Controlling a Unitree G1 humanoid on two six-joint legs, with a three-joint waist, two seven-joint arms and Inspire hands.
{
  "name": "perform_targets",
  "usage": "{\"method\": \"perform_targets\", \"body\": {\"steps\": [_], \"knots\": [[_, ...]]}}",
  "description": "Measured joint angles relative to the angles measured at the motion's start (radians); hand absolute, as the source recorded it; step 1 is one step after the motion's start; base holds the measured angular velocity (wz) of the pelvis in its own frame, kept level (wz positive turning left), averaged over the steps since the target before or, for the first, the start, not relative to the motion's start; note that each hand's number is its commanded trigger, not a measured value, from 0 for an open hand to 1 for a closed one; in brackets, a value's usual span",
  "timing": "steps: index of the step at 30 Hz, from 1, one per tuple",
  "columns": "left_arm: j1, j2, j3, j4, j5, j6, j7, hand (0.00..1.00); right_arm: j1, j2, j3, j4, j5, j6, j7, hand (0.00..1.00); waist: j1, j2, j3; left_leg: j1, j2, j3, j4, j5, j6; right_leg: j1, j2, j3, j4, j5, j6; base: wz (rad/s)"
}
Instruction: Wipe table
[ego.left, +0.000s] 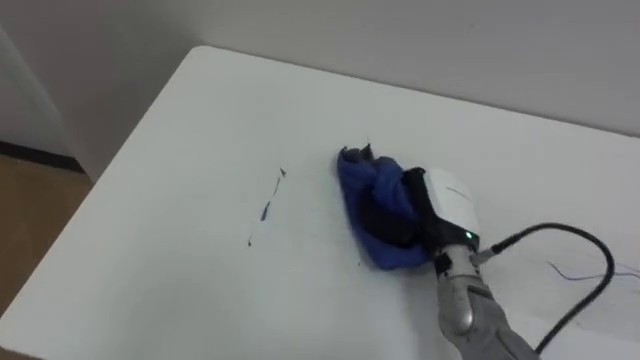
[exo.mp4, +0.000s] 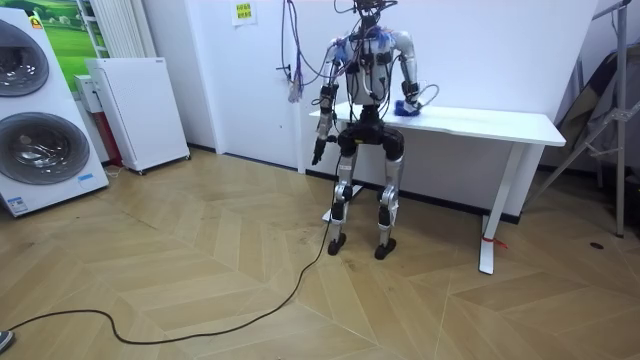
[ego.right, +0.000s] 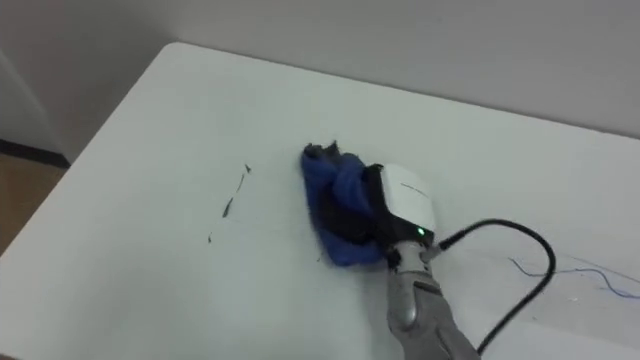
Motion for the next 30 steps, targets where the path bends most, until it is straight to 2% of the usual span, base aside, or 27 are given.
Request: {"method": "perform_targets", "body": {"steps": [1,2,4,8,11,13,14,16,17,18,19,20,21,22,23,24,26,27,28,29,30], "knots": [[0.012,0.004,0.044,-0.003,0.040,0.000,0.001,0.00,0.057,-0.017,-0.069,0.010,0.004,-0.005,-0.037,1.00,-0.013,-0.003,-0.0062,0.009,-0.003,0.017,0.000,0.000,0.000,0.010,-0.004,0.001,-0.009,-0.001,0.001,0.00],[0.017,0.009,0.056,-0.003,0.050,0.000,0.003,0.00,0.084,-0.031,-0.095,0.019,0.021,-0.006,-0.058,1.00,-0.016,-0.003,-0.0097,0.010,-0.004,0.027,0.000,0.000,0.000,0.016,-0.004,0.001,-0.009,-0.001,0.001,-0.19],[0.030,0.031,0.079,-0.006,0.053,0.000,0.005,0.00,0.143,-0.077,-0.177,0.079,0.088,-0.008,-0.119,1.00,-0.038,-0.005,-0.0122,0.033,-0.007,0.032,-0.001,-0.001,0.002,0.034,-0.006,-0.002,-0.009,-0.001,0.001,-0.22],[0.022,0.031,0.080,-0.026,0.054,-0.004,0.007,0.00,0.162,-0.093,-0.246,0.135,0.119,-0.004,-0.140,1.00,-0.064,-0.005,-0.0143,0.041,-0.005,0.035,-0.001,-0.012,0.018,0.039,-0.002,0.005,-0.007,-0.003,0.005,-0.07],[-0.001,0.026,0.037,-0.033,0.054,-0.005,0.006,0.00,0.128,-0.085,-0.240,0.132,0.116,0.041,-0.133,1.00,-0.054,0.000,-0.0145,0.043,-0.002,0.036,-0.002,-0.023,0.020,0.036,0.001,0.007,0.005,0.000,0.000,-0.03],[-0.016,0.012,-0.007,-0.030,0.029,-0.004,0.030,0.00,0.099,-0.057,-0.204,0.111,0.115,0.115,-0.132,1.00,-0.008,0.003,-0.0131,0.055,-0.002,0.035,0.004,-0.028,0.022,0.026,0.006,0.015,0.024,0.005,-0.007,-0.44],[-0.016,0.009,-0.020,-0.028,0.023,-0.004,0.035,0.00,0.087,-0.051,-0.188,0.105,0.108,0.132,-0.127,1.00,0.008,0.004,-0.0130,0.057,-0.003,0.035,0.007,-0.031,0.022,0.016,0.009,0.019,0.033,0.007,-0.010,-0.81],[-0.042,-0.004,-0.061,0.014,0.020,-0.001,0.053,0.00,0.038,-0.019,-0.068,0.018,0.068,0.197,-0.064,1.00,0.078,0.014,-0.0068,0.048,-0.003,0.025,0.043,-0.053,0.027,-0.023,0.023,0.031,0.062,0.018,-0.029,-1.01],[-0.054,-0.004,-0.075,0.031,0.019,0.000,0.055,0.00,0.016,-0.006,-0.025,0.003,0.047,0.203,-0.045,1.00,0.090,0.014,-0.0063,0.039,-0.002,0.025,0.056,-0.058,0.027,-0.035,0.024,0.029,0.072,0.018,-0.034,-0.82],[-0.087,-0.005,-0.097,0.066,0.012,0.007,0.055,0.00,-0.042,0.023,0.065,-0.012,-0.002,0.210,-0.011,1.00,0.110,0.018,-0.0032,0.019,-0.002,0.024,0.082,-0.067,0.027,-0.062,0.023,0.026,0.094,0.019,-0.041,-0.51],[-0.122,-0.004,-0.118,0.093,0.005,0.010,0.052,0.00,-0.118,0.050,0.136,-0.006,-0.037,0.213,0.032,1.00,0.130,0.021,0.0051,-0.003,-0.004,0.025,0.105,-0.071,0.027,-0.088,0.020,0.028,0.117,0.019,-0.046,-0.34],[-0.128,-0.004,-0.124,0.099,0.005,0.010,0.051,0.00,-0.158,0.071,0.166,-0.005,-0.050,0.213,0.055,1.00,0.140,0.022,0.0088,-0.019,-0.006,0.025,0.118,-0.073,0.028,-0.105,0.016,0.028,0.129,0.017,-0.049,-0.04],[-0.148,-0.004,-0.137,0.096,0.006,0.006,0.049,0.00,-0.228,0.102,0.218,0.003,-0.057,0.200,0.085,1.00,0.155,0.029,0.0168,-0.056,-0.006,0.019,0.150,-0.079,0.028,-0.126,0.012,0.024,0.135,0.017,-0.049,0.18],[-0.154,-0.003,-0.138,0.082,0.006,0.000,0.041,0.00,-0.293,0.115,0.249,0.028,-0.066,0.179,0.105,1.00,0.171,0.031,0.0183,-0.086,-0.007,0.008,0.173,-0.086,0.032,-0.140,0.007,0.018,0.129,0.021,-0.045,0.30],[-0.158,-0.001,-0.136,0.076,0.006,0.001,0.039,0.00,-0.317,0.116,0.260,0.042,-0.069,0.170,0.110,1.00,0.181,0.040,0.0227,-0.098,-0.007,0.004,0.178,-0.087,0.035,-0.143,0.006,0.016,0.125,0.024,-0.040,0.38],[-0.160,0.004,-0.127,0.074,0.006,0.000,0.036,0.00,-0.335,0.115,0.263,0.059,-0.073,0.163,0.114,1.00,0.208,0.040,0.0183,-0.114,-0.005,0.006,0.182,-0.086,0.036,-0.147,0.002,0.014,0.112,0.030,-0.033,0.39],[-0.133,0.011,-0.076,0.069,0.009,0.001,0.020,0.00,-0.336,0.112,0.256,0.086,-0.083,0.157,0.115,1.00,0.220,0.041,0.0155,-0.139,0.019,0.011,0.197,-0.088,0.039,-0.156,-0.009,-0.002,0.099,0.041,-0.022,0.39],[-0.116,0.016,-0.044,0.062,0.003,0.001,0.017,0.00,-0.304,0.097,0.242,0.070,-0.077,0.139,0.093,1.00,0.217,0.040,0.0138,-0.153,0.050,0.057,0.203,-0.084,0.030,-0.178,-0.044,-0.054,0.174,0.013,-0.017,0.75],[-0.108,0.021,-0.022,0.052,0.006,0.003,0.008,0.00,-0.258,0.068,0.216,0.046,-0.075,0.122,0.066,1.00,0.201,0.041,0.0132,-0.155,0.067,0.087,0.208,-0.078,0.021,-0.197,-0.123,-0.111,0.298,-0.035,-0.003,0.84],[-0.103,0.027,-0.020,0.044,0.006,0.003,0.005,0.00,-0.227,0.054,0.207,0.043,-0.062,0.117,0.049,1.00,0.199,0.041,0.0121,-0.152,0.068,0.089,0.209,-0.076,0.019,-0.197,-0.161,-0.112,0.333,-0.048,0.009,0.98],[-0.093,0.045,-0.020,0.023,0.008,0.003,0.002,0.00,-0.187,0.028,0.196,0.043,-0.020,0.097,0.006,1.00,0.194,0.036,0.0088,-0.144,0.072,0.104,0.210,-0.074,0.015,-0.188,-0.222,-0.103,0.346,-0.042,0.023,0.76]]}}
